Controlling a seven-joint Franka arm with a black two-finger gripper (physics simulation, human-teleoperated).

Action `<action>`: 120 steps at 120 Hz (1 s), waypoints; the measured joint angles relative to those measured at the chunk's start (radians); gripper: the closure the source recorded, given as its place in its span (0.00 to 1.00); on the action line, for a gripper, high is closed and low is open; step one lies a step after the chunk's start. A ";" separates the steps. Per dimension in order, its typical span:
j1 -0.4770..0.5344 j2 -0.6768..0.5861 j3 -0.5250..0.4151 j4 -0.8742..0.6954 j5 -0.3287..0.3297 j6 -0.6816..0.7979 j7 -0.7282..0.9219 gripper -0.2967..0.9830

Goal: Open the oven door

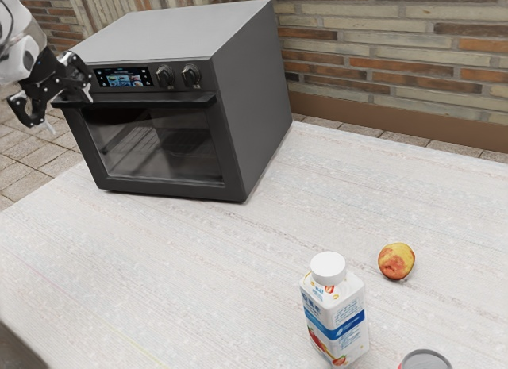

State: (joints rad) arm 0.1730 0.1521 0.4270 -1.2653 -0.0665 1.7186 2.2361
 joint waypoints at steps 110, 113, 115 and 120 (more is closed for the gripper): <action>0.094 0.125 0.003 0.133 0.084 -0.006 -0.179 0.23; 0.102 0.139 -0.002 0.151 0.084 -0.005 -0.183 0.23; 0.107 0.148 -0.006 0.163 0.083 -0.005 -0.185 0.23; 0.127 0.167 -0.023 0.189 0.083 -0.003 -0.188 0.23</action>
State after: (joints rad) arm 0.2997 0.3188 0.4044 -1.0760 0.0164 1.7156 2.0481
